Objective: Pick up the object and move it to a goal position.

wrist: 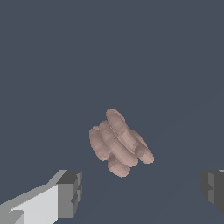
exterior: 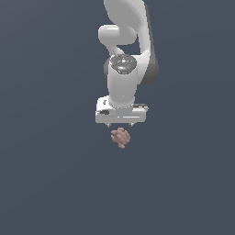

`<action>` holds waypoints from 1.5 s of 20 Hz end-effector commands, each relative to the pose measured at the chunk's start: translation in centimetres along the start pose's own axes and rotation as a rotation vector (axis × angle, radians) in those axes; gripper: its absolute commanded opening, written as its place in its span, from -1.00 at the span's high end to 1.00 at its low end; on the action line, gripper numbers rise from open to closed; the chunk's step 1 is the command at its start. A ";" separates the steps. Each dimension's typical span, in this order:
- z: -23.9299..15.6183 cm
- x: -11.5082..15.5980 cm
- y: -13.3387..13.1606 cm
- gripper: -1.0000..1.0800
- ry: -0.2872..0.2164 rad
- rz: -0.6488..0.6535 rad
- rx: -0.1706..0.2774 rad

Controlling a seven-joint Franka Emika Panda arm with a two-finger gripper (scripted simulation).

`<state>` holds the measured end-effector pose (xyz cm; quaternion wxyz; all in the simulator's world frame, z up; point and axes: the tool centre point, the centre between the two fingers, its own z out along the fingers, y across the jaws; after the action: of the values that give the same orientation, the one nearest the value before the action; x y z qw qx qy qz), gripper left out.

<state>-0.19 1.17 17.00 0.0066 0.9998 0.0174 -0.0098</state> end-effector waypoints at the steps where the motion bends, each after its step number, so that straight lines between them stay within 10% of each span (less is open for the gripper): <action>1: 0.0 0.0 0.0 -0.92 0.000 0.000 0.000; 30: -0.2 0.8 0.3 -0.92 0.018 -0.162 0.002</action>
<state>0.65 0.91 17.41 0.0047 0.9965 0.0838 -0.0011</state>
